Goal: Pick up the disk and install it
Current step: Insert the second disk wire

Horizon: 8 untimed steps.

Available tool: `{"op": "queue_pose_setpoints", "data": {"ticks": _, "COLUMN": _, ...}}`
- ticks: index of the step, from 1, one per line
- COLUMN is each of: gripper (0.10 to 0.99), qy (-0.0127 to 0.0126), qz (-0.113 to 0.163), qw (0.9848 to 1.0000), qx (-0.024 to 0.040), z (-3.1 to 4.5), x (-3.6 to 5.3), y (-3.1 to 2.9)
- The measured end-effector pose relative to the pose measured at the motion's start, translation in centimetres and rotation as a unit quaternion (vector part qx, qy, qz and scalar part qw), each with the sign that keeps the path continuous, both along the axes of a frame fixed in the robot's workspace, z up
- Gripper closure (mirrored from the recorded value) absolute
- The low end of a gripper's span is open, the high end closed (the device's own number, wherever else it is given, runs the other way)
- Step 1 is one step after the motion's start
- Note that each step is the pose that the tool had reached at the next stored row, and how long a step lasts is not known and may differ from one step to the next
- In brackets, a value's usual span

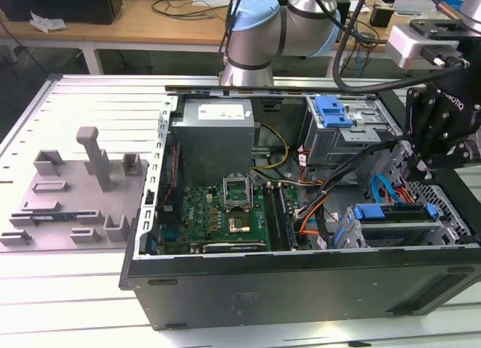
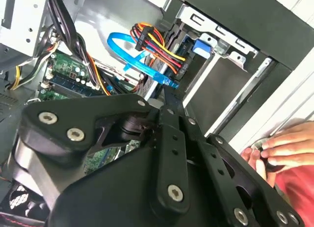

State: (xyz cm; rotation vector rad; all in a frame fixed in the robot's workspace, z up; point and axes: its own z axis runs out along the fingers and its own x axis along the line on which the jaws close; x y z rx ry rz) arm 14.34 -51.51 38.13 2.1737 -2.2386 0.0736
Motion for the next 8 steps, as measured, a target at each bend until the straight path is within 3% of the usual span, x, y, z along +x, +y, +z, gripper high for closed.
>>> {"op": "queue_pose_setpoints", "data": {"ticks": 8, "gripper": 0.98, "qy": 0.0, "qz": 0.0, "qw": 1.0, "qx": 0.0, "z": 0.0, "x": 0.0, "y": 0.08}}
